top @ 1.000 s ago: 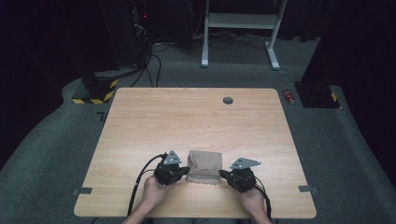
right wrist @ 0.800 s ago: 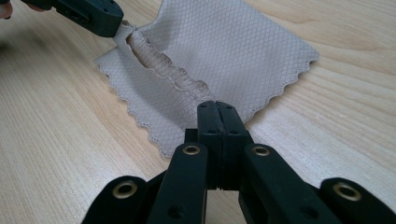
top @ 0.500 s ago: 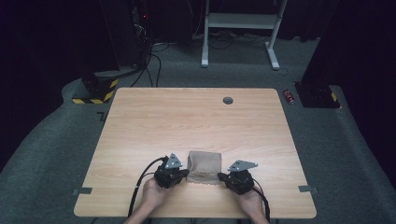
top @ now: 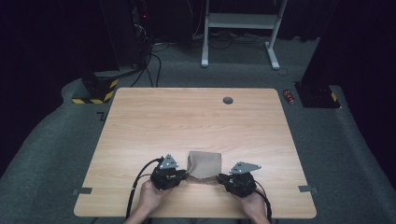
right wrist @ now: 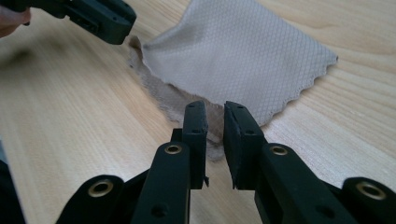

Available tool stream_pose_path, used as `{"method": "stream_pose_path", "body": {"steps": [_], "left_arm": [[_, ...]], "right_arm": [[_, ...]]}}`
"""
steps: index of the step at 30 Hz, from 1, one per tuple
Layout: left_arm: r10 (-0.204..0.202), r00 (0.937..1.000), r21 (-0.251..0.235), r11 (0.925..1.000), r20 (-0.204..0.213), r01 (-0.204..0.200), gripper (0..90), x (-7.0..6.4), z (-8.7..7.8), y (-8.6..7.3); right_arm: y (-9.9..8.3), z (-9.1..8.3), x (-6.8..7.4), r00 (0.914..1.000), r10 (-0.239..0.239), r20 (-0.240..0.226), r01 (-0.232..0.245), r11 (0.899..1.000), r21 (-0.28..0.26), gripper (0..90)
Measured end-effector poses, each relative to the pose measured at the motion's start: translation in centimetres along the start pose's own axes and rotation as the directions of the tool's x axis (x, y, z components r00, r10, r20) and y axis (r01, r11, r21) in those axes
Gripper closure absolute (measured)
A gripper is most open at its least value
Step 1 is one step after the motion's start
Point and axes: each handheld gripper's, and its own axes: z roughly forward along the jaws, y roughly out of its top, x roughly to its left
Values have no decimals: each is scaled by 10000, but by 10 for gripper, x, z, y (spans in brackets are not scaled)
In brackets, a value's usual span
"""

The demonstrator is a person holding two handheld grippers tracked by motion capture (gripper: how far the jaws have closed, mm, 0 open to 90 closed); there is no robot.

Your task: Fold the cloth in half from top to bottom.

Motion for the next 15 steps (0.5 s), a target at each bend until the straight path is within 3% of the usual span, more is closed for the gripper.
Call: {"method": "stream_pose_path", "body": {"steps": [7,10,15], "left_arm": [[7,9997,47,10000,-228,-6,746,1,7,9],[-2,9996,113,9999,-284,6,693,0,14,10],[98,9994,342,9994,-335,-87,659,-2,19,8]], "right_arm": [[5,-6,-2,9997,178,176,-171,9992,-364,805],[7,1,-5,9985,272,484,-254,9990,-369,793],[4,14,-7,9976,469,500,-465,9989,-78,792]]}}
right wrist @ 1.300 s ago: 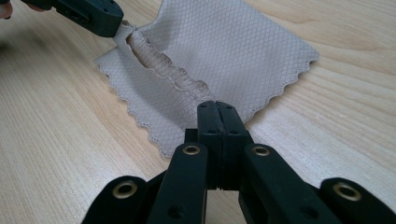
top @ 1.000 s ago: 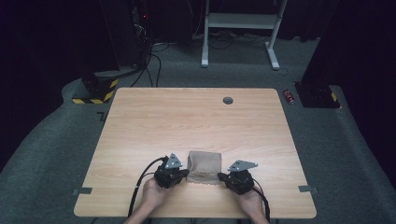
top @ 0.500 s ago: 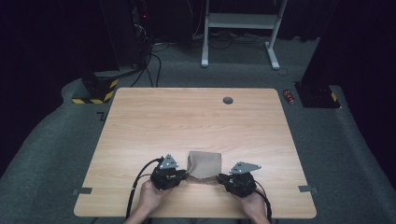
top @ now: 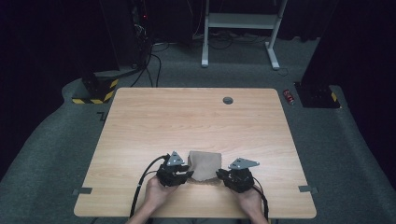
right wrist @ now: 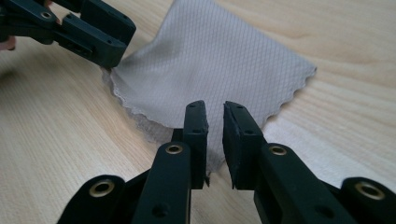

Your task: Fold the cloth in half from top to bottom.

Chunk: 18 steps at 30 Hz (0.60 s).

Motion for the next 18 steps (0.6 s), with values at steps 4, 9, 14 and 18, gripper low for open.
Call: {"method": "stream_pose_path", "body": {"steps": [4,9,14,18], "left_arm": [[126,9996,306,9995,-253,-118,634,0,1,-7],[-8,9988,284,9996,-493,23,617,5,-3,-13],[-442,9974,-152,9989,-575,434,567,13,-7,-4],[-611,9937,-254,9979,-941,590,559,24,0,17]], "right_arm": [[-7,3,4,9997,-240,74,237,9992,312,774],[-13,3,5,9992,-381,101,376,9983,444,760],[-10,1,5,9991,-389,138,386,9990,239,760],[-3,6,8,9988,-478,143,477,9988,84,762]]}}
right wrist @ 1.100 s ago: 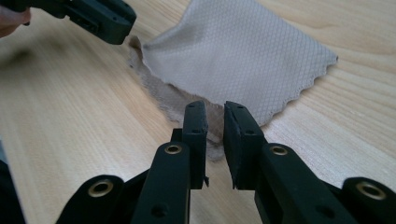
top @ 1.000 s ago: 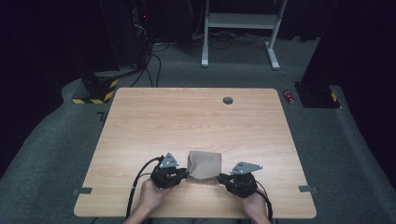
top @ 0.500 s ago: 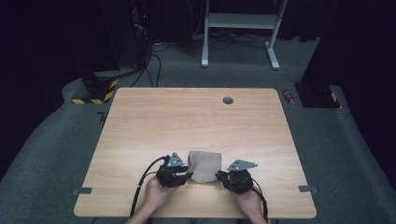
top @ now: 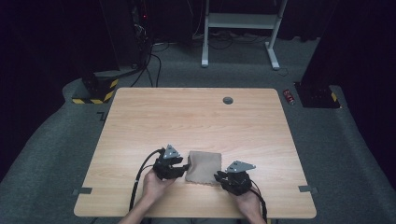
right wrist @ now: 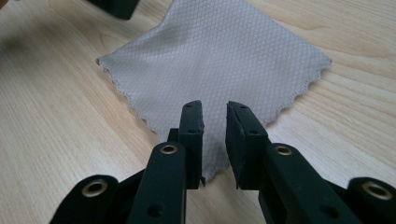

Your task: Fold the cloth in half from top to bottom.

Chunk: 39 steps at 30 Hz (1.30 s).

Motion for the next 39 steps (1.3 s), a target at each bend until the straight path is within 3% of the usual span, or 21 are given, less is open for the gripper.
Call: {"method": "stream_pose_path", "body": {"steps": [6,10,13,19,24,30,34,37,39], "left_arm": [[5,9973,320,9995,-737,19,560,12,14,9],[-229,9943,522,9982,-1042,285,561,22,18,7],[-373,9941,524,9977,-1014,428,552,23,20,7],[-234,9954,605,9977,-930,291,484,19,30,8],[-469,9935,475,9975,-1040,520,465,21,34,10],[-922,9819,301,9947,-1653,985,462,27,42,11],[-534,9793,717,9951,-1951,685,441,27,46,18],[-495,9812,761,9950,-1867,646,434,28,44,20],[-505,9818,1063,9918,-1831,709,426,30,42,19]], "right_arm": [[1,5,1,9999,-35,97,35,10000,-3,766],[0,5,-1,9999,75,98,-75,10000,-7,768],[0,8,-1,10000,68,53,-69,10000,66,768],[0,11,2,10000,49,-5,-49,10000,71,769],[0,11,2,10000,27,-13,-27,9999,164,771],[0,12,3,9997,-221,63,220,9995,236,775],[2,12,3,9995,-299,59,296,9989,366,774],[3,12,3,9994,-332,37,330,9986,403,774],[3,12,3,9997,-224,-40,226,9989,422,775]]}}
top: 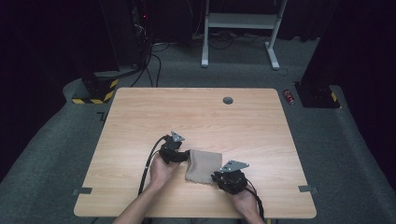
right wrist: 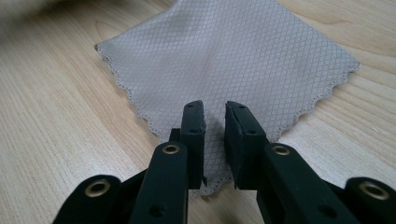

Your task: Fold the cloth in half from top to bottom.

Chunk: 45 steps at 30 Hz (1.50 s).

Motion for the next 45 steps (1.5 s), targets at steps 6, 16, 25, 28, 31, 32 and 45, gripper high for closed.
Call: {"method": "stream_pose_path", "body": {"steps": [6,16,25,28,31,32,45], "left_arm": [[-577,9976,-684,9958,394,603,426,10,-23,-2],[575,9874,-729,9962,1476,-471,427,-28,-10,16],[1447,9892,-49,9894,-225,-1448,434,-21,4,11],[1230,9918,-86,9923,-359,-1234,426,-10,1,9],[901,9959,-416,9951,76,-897,432,-7,-5,7],[813,9961,-564,9953,328,-794,433,-7,-8,6],[635,9941,-439,9972,875,-599,561,-10,10,10]], "right_arm": [[8,-4,-8,9993,331,153,-326,9990,-321,782],[40,17,-27,9908,1160,699,-1105,9909,-772,826],[44,33,-42,9839,1234,1290,-1223,9924,-160,826],[42,33,-48,9808,1200,1536,-1223,9925,56,819],[44,30,-50,9795,1229,1595,-1234,9923,-67,803],[44,29,-50,9787,1287,1600,-1285,9916,-119,797],[46,36,-59,9740,1590,1615,-1639,9863,174,824]]}}
